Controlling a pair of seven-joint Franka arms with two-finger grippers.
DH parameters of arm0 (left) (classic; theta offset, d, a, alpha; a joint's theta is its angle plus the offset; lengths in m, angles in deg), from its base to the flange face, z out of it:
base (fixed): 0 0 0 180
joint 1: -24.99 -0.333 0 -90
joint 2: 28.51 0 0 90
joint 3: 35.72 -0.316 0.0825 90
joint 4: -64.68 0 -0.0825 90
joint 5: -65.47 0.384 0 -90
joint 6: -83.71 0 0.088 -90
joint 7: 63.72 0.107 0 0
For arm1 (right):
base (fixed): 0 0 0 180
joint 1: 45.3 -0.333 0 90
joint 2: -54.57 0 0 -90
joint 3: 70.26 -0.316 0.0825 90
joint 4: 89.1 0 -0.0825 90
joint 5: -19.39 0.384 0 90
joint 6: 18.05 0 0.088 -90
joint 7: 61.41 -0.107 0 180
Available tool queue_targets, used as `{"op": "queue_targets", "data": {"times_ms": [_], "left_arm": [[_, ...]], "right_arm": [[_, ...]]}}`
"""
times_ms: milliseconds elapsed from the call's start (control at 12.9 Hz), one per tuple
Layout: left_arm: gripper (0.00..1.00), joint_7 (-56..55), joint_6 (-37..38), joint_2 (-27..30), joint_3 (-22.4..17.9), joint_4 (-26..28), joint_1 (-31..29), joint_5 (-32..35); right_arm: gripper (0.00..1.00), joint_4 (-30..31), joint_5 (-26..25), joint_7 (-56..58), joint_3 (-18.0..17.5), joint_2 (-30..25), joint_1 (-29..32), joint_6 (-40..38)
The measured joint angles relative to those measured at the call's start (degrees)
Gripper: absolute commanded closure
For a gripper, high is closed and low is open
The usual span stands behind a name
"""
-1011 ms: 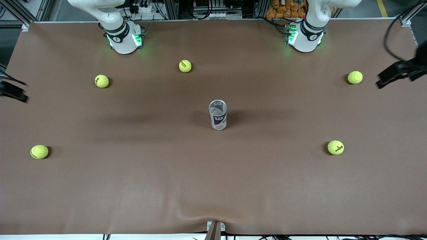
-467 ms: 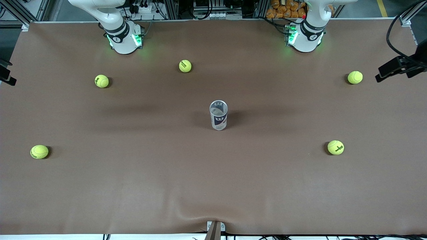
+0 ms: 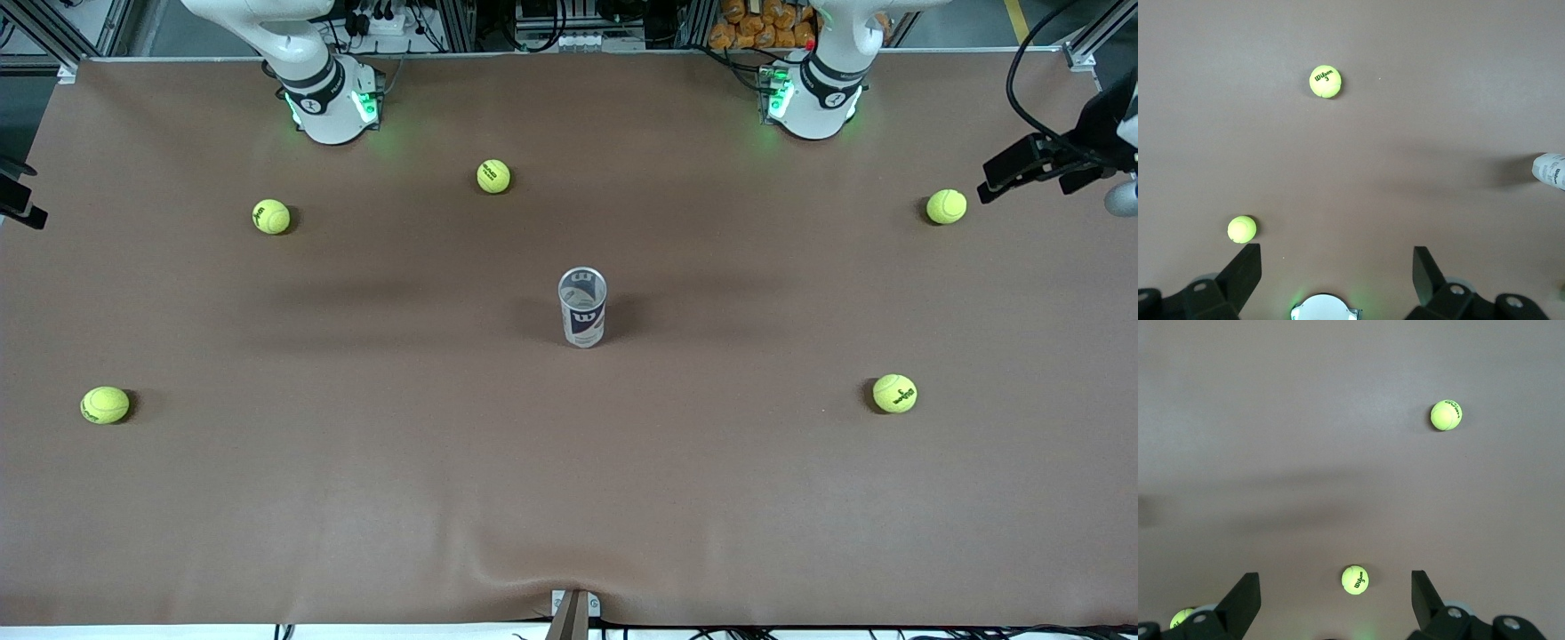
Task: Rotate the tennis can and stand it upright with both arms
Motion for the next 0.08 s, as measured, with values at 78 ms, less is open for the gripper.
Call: {"op": "queue_targets", "data": {"times_ms": [78], "left_arm": [[0.0, 0.0, 0.0, 0.3, 0.2, 0.2, 0.0, 0.5]], "right_arm": [[0.0, 0.0, 0.0, 0.0, 0.0, 0.0, 0.0, 0.0]]}}
